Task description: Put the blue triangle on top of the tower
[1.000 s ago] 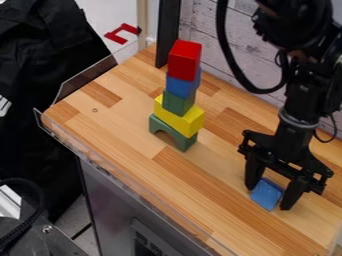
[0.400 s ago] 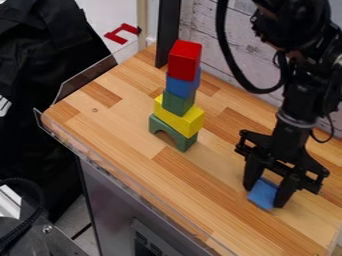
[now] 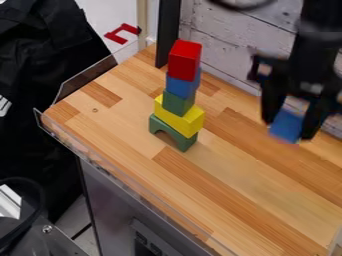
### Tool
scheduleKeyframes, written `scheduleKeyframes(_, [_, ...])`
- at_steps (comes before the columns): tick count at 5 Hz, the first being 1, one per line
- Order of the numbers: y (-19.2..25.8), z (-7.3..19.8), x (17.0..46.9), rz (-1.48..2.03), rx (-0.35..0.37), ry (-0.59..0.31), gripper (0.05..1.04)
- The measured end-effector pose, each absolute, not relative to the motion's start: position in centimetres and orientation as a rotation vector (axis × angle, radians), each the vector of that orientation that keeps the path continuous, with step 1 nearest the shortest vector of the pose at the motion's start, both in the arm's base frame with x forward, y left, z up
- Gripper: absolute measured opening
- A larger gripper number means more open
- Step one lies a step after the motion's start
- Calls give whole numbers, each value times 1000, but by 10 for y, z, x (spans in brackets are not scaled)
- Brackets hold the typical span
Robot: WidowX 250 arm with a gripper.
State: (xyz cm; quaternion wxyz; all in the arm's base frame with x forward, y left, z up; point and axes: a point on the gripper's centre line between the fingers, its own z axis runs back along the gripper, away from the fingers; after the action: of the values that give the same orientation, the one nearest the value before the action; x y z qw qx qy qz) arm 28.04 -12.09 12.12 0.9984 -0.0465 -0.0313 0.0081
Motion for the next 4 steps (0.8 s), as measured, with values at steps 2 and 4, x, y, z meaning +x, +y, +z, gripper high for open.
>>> scheduleKeyframes(2, [-77,170,285,147,-115,-66,557])
scheduleKeyframes(4, [-24,195,280,289,-156,-111,557])
